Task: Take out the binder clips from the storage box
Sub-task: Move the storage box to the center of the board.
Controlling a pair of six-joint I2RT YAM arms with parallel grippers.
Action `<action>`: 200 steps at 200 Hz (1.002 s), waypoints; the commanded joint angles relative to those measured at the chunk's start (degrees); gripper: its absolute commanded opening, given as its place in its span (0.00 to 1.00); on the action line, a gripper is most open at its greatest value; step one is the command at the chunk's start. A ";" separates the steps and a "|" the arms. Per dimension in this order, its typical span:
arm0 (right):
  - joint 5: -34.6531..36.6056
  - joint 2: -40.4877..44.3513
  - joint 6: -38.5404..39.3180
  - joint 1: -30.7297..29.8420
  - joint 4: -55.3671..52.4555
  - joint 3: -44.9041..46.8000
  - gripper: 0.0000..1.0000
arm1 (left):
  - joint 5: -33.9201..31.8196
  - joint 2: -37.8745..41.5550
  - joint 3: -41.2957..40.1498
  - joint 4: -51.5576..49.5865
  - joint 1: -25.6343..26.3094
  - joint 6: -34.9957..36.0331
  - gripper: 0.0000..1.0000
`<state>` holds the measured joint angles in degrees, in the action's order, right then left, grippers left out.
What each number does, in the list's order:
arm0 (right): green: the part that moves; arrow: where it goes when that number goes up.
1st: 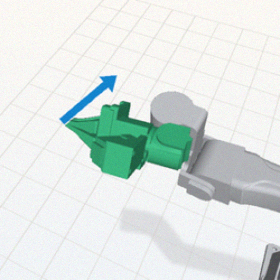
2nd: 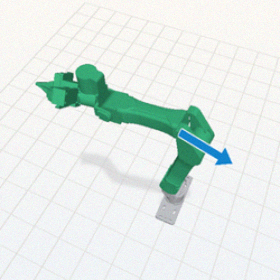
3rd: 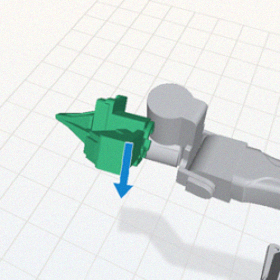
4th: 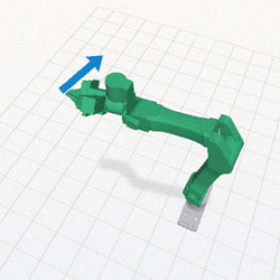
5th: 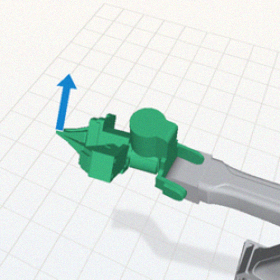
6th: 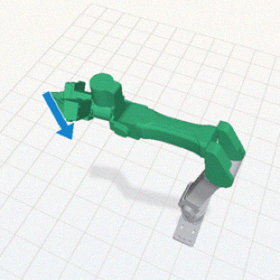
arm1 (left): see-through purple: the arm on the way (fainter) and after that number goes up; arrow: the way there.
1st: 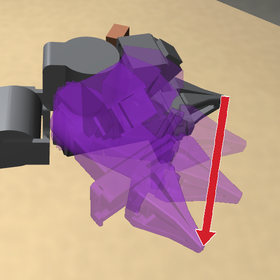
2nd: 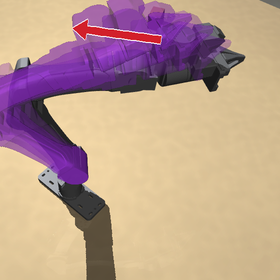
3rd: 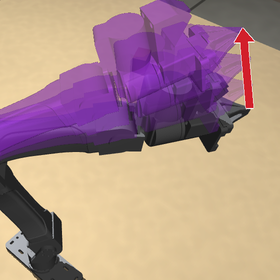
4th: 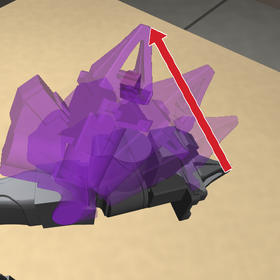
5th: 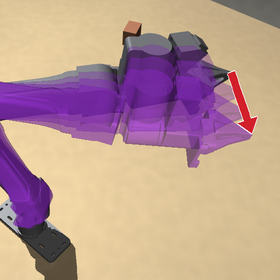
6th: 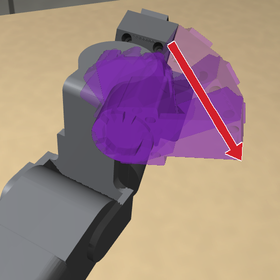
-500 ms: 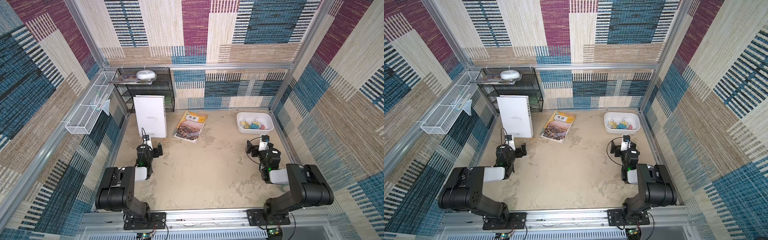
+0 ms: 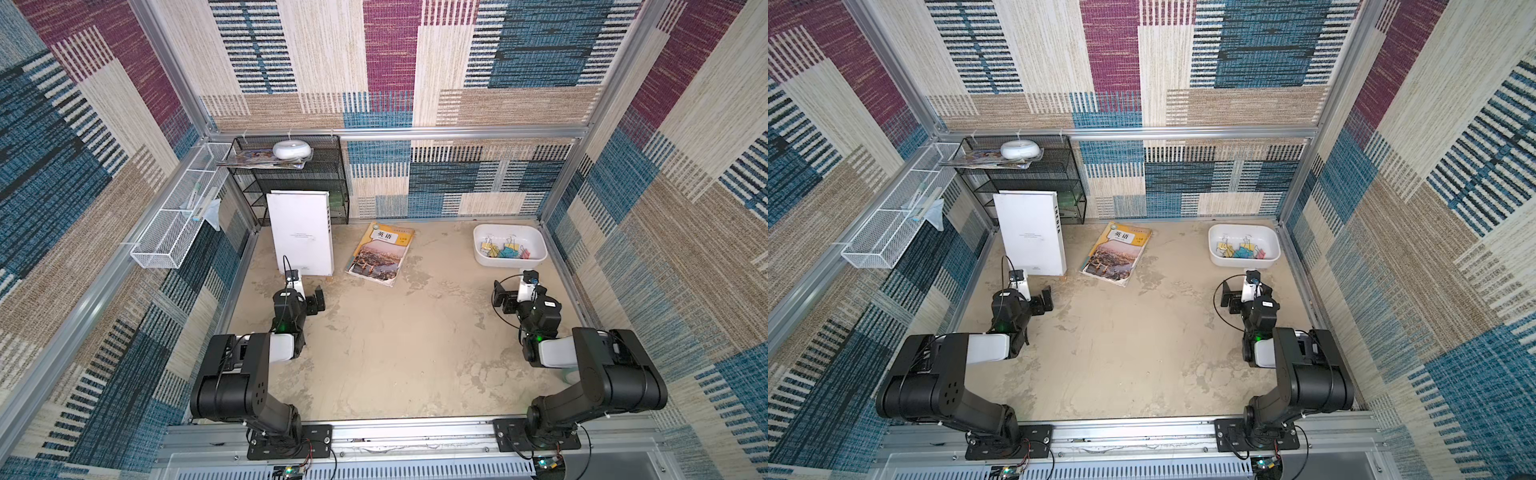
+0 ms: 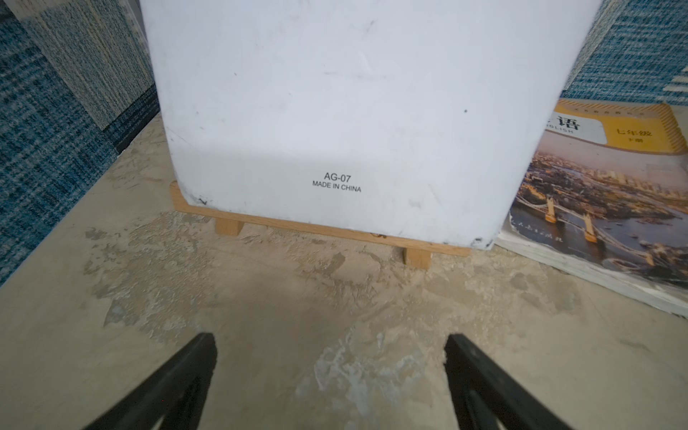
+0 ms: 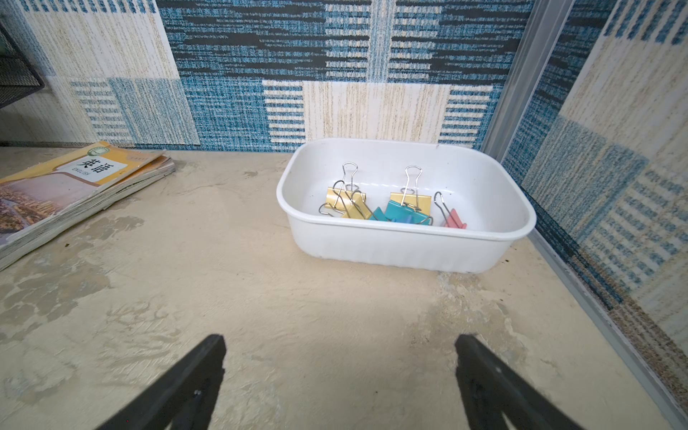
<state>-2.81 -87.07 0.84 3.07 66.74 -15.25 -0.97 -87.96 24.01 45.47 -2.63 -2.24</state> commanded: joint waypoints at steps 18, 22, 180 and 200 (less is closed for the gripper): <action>-0.04 0.14 -0.04 -0.06 0.65 -0.22 0.99 | 0.97 -0.05 0.61 -0.12 -0.24 -0.04 0.99; -0.01 0.14 -0.03 -0.03 0.66 -0.22 0.99 | 1.05 -0.08 0.61 -0.12 -0.20 -0.04 0.99; -6.09 -11.54 -17.14 -1.13 -70.09 -57.84 0.88 | 4.13 22.93 23.03 -53.18 -0.40 -28.27 0.90; -2.87 -21.82 -14.43 -2.99 -83.41 -71.12 0.53 | 5.18 24.07 23.93 -54.72 -0.44 -29.05 0.87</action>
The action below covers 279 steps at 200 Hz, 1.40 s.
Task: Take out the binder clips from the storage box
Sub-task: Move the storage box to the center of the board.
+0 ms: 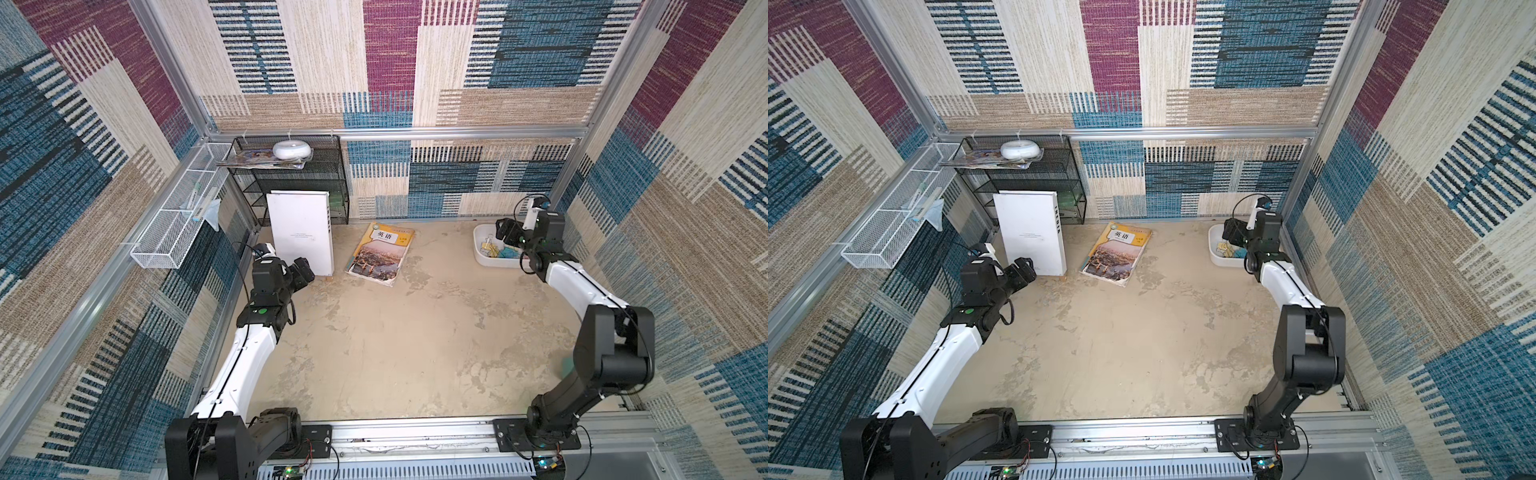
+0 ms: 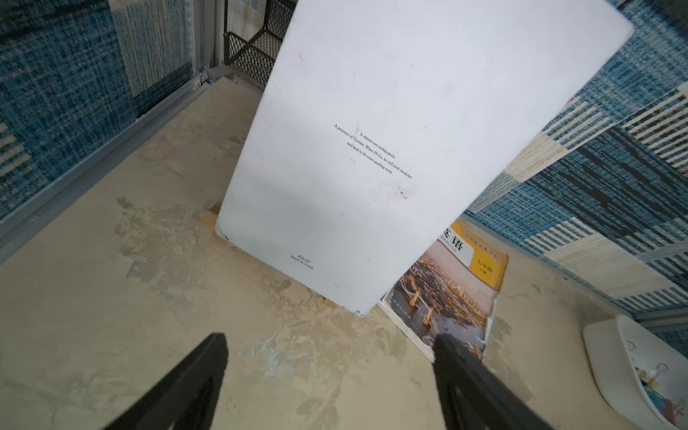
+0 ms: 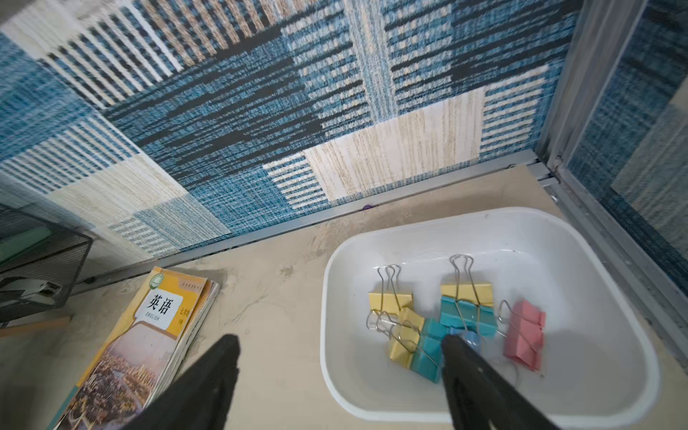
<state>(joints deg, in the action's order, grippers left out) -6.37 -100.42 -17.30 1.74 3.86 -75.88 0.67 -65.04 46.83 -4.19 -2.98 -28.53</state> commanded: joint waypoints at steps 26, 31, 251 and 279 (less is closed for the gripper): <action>5.81 -16.06 5.01 -5.38 -27.61 -19.05 0.41 | 4.51 2.02 2.52 -7.28 0.11 -2.33 0.85; 7.17 -16.71 5.09 -6.28 -27.70 -19.57 0.41 | 4.80 2.03 2.80 -7.74 0.16 -2.19 0.85; 14.79 -18.19 -2.15 -20.52 -32.30 -17.22 0.00 | 6.45 2.61 4.02 -11.95 0.58 -0.69 0.88; 14.89 -13.37 -8.37 -26.60 -30.63 -9.41 0.00 | 7.39 2.79 3.36 -12.10 0.67 -1.58 0.88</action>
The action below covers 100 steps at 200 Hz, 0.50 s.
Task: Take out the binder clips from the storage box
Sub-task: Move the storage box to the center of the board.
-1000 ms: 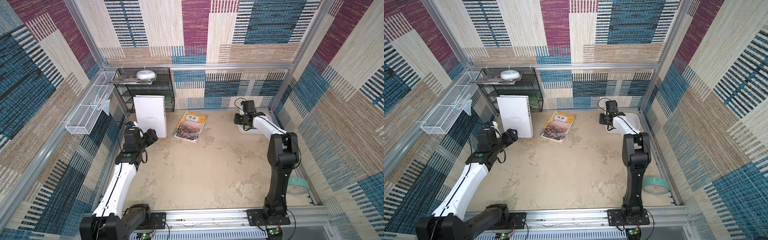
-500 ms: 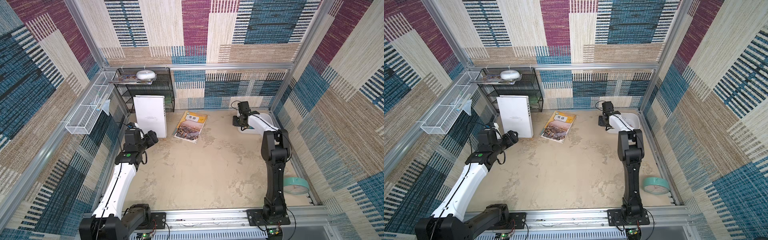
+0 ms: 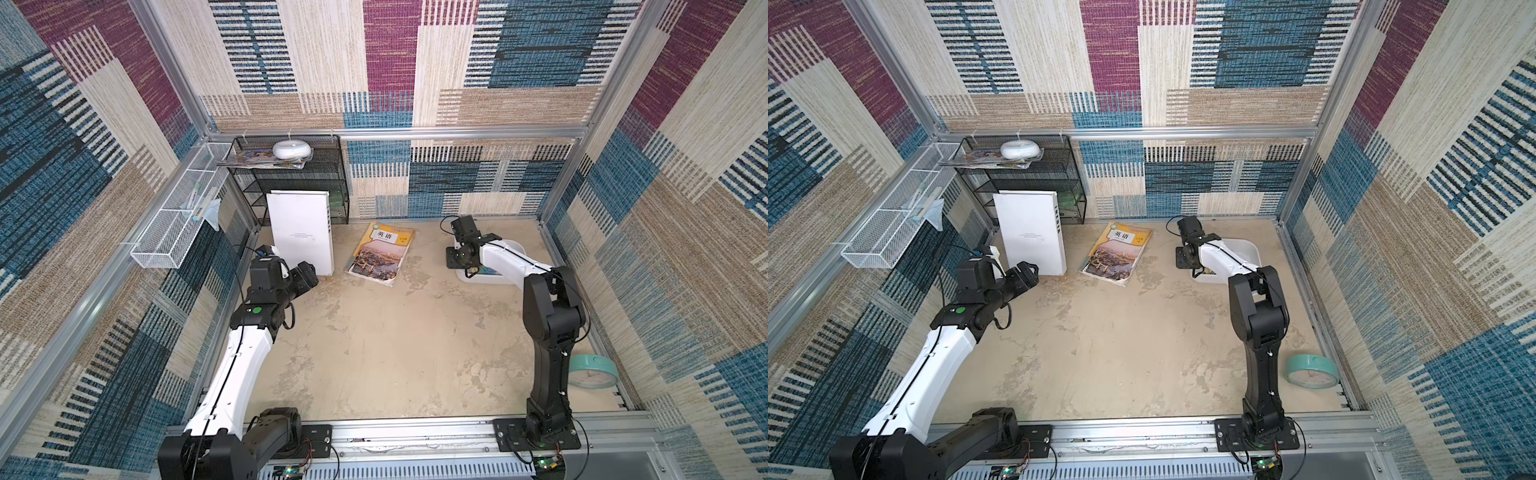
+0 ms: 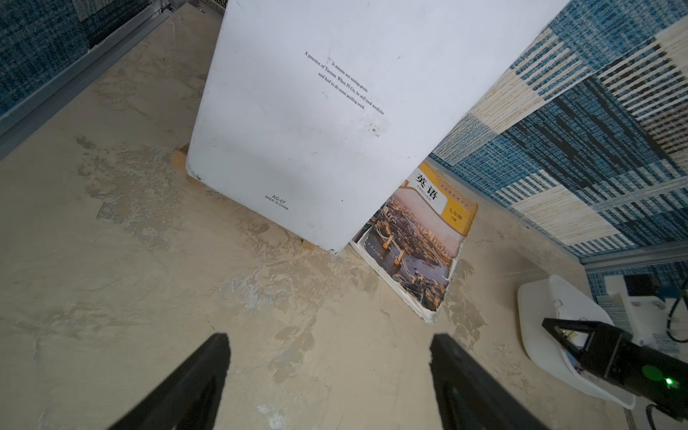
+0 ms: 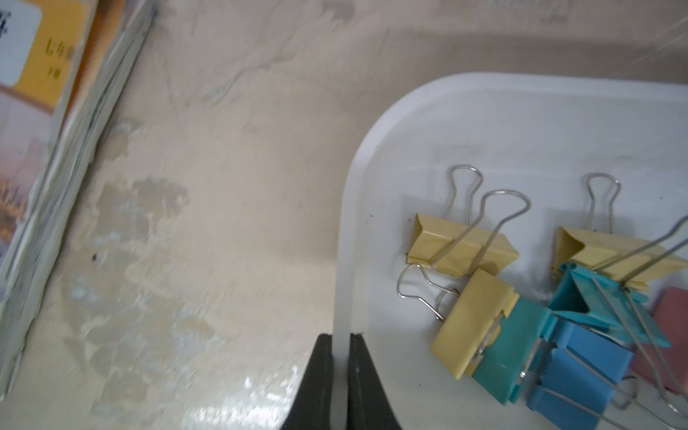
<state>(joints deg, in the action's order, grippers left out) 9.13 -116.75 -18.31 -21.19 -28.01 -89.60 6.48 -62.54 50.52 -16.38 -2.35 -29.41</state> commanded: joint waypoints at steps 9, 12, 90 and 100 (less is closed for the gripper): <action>-0.60 3.93 -9.61 -5.77 1.61 6.15 0.00 | 1.84 0.47 -0.58 0.02 0.20 -1.20 0.88; -0.60 4.22 -10.22 -6.43 1.78 6.60 0.00 | 1.89 0.56 -0.67 -0.05 0.28 -1.32 0.89; -0.11 -2.52 -20.63 -21.54 0.30 -1.27 0.00 | -2.13 4.39 -2.44 -0.76 5.92 -1.62 0.90; -0.42 -3.96 -21.42 -22.55 -0.27 -2.91 0.00 | -2.17 4.70 -2.39 -0.93 6.35 -1.79 0.90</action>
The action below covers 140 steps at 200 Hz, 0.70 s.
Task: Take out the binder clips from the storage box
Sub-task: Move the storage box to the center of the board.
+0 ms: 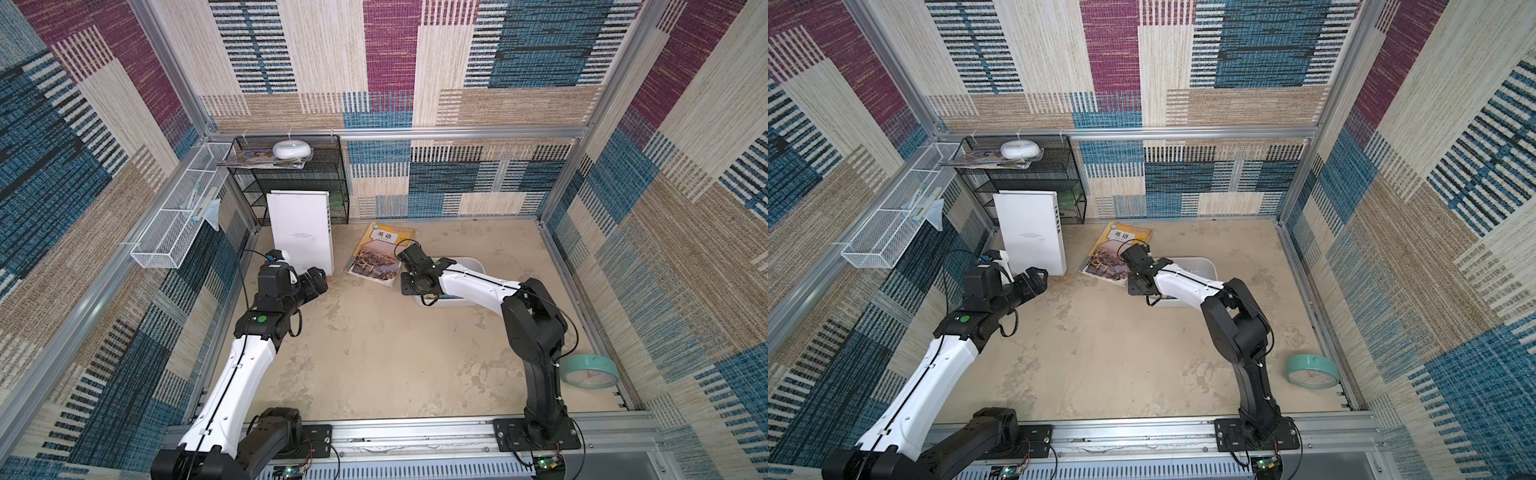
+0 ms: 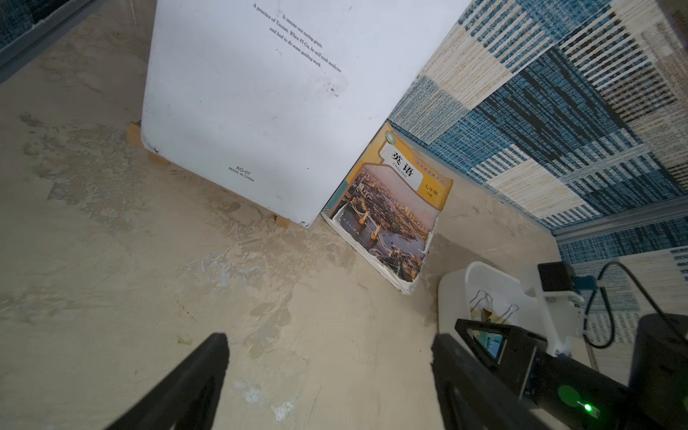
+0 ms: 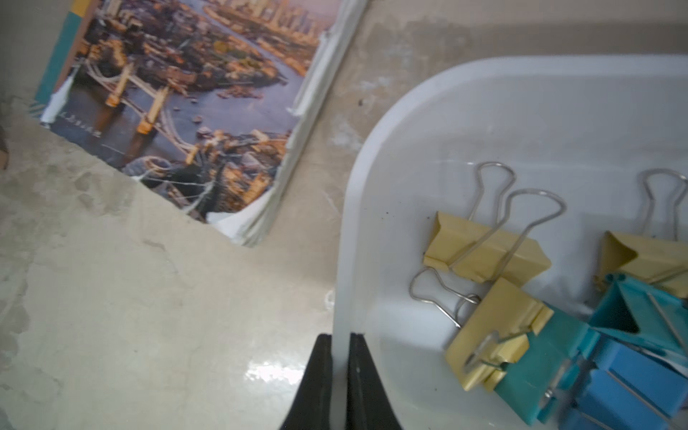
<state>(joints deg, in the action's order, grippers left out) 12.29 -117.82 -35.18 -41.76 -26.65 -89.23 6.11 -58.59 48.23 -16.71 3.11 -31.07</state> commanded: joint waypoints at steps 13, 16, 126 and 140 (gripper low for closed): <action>-3.94 -4.34 -5.46 -2.90 -1.81 -4.87 0.00 | -1.71 1.02 0.00 -0.91 1.32 -0.37 0.89; -4.01 -4.59 -5.64 -2.95 -1.82 -5.16 0.00 | -1.71 1.02 0.02 -1.07 1.42 -0.45 0.89; 1.74 3.88 2.41 -2.22 -2.67 -9.51 0.75 | 0.04 -4.94 5.66 -4.49 10.36 -0.67 0.66; 2.80 7.16 5.45 -0.93 -2.74 -7.44 0.79 | -0.13 -8.32 7.93 -4.52 13.81 0.24 0.62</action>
<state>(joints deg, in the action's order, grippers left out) 11.84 -114.54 -35.79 -44.12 -28.73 -98.76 5.15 -63.16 53.34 -20.95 13.02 -32.58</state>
